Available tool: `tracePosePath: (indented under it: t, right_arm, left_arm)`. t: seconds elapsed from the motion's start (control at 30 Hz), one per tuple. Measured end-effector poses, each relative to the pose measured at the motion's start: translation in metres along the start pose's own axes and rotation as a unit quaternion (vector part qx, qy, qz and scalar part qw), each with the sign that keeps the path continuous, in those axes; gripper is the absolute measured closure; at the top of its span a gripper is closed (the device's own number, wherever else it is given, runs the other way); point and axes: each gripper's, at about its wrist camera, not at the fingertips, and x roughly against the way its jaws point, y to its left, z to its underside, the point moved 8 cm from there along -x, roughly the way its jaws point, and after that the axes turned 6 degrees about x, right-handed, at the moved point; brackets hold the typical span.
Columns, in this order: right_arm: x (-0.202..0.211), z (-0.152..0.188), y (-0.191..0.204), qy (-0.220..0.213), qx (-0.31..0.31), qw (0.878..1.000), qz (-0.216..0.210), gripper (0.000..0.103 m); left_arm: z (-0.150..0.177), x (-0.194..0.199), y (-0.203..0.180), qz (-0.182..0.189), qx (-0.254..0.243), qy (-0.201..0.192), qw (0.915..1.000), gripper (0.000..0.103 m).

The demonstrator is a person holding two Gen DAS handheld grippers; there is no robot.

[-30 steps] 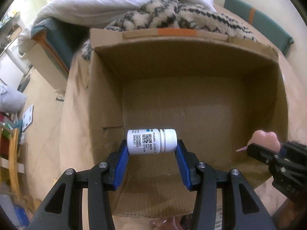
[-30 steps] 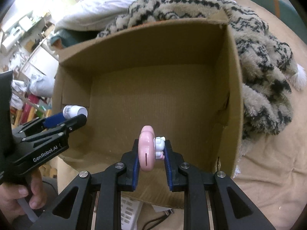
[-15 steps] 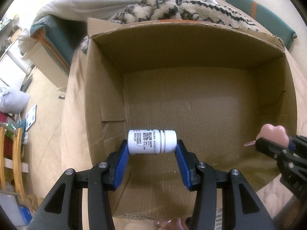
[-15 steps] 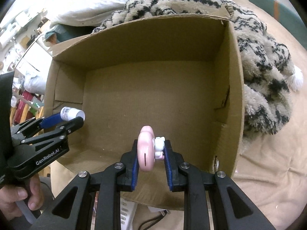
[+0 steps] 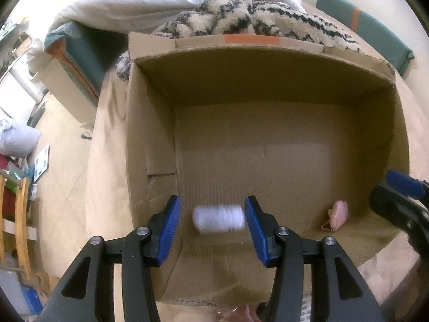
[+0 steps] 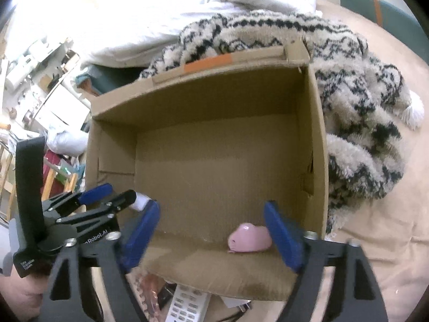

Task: Organize rigid objects
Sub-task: 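Carry both items over the box and open both tools to drop them inside, then withdraw the right tool and grasp the pink perfume bottle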

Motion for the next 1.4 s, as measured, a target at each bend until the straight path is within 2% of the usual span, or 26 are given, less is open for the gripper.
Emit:
tracePosePath:
  t: [0.03, 0.1, 0.13, 0.2, 0.27, 0.4, 0.57, 0.67, 0.83, 1.0, 1.23, 1.4]
  right_arm:
    - [0.003, -0.002, 0.001, -0.009, 0.001, 1.0, 0.001, 0.0]
    - [0.008, -0.006, 0.002, -0.024, 0.001, 1.0, 0.0, 0.0]
    - [0.01, -0.008, 0.002, -0.033, 0.0, 0.999, -0.001, 0.0]
    - [0.015, -0.011, 0.001, -0.049, -0.003, 0.999, -0.002, 0.0]
    - [0.018, -0.013, -0.001, -0.062, 0.0, 0.998, 0.005, 0.0]
    - [0.018, -0.015, -0.003, -0.067, 0.005, 0.998, 0.011, 0.0]
    - [0.024, -0.017, -0.007, -0.077, -0.004, 0.997, 0.014, 0.0]
    - [0.026, -0.019, -0.007, -0.079, -0.016, 0.997, 0.008, 0.0]
    - [0.033, -0.024, -0.004, -0.091, -0.015, 0.996, 0.016, 0.0]
    - [0.041, -0.02, -0.006, -0.098, -0.028, 0.995, 0.02, 0.0]
    - [0.056, -0.006, -0.004, -0.095, -0.025, 0.995, 0.03, 0.0]
    - [0.075, 0.007, -0.001, -0.104, -0.025, 0.994, 0.031, 0.0]
  left_arm:
    - [-0.001, 0.002, -0.001, 0.002, 0.001, -0.003, 1.0, 0.044]
    - [-0.004, 0.008, -0.003, 0.008, 0.001, -0.017, 0.9998, 0.042]
    - [-0.006, 0.011, -0.004, 0.015, 0.0, -0.023, 0.9996, 0.036]
    - [-0.008, 0.015, -0.007, 0.028, -0.001, -0.027, 0.9992, 0.032]
    - [-0.009, 0.018, -0.009, 0.039, 0.004, -0.03, 0.9988, 0.032]
    - [-0.011, 0.018, -0.009, 0.033, 0.002, -0.033, 0.9989, 0.032]
    - [-0.013, 0.02, -0.008, 0.055, 0.02, -0.024, 0.998, 0.032]
    - [-0.015, 0.026, -0.007, 0.063, 0.029, -0.037, 0.9969, 0.032]
    - [-0.017, 0.041, -0.014, 0.101, 0.032, -0.063, 0.9924, 0.032]
    - [-0.013, 0.046, -0.012, 0.075, 0.015, -0.057, 0.9954, 0.032]
    - [-0.002, 0.066, -0.001, 0.066, 0.015, -0.054, 0.9962, 0.032]
    - [0.008, 0.089, 0.016, 0.045, 0.02, -0.068, 0.9965, 0.032]
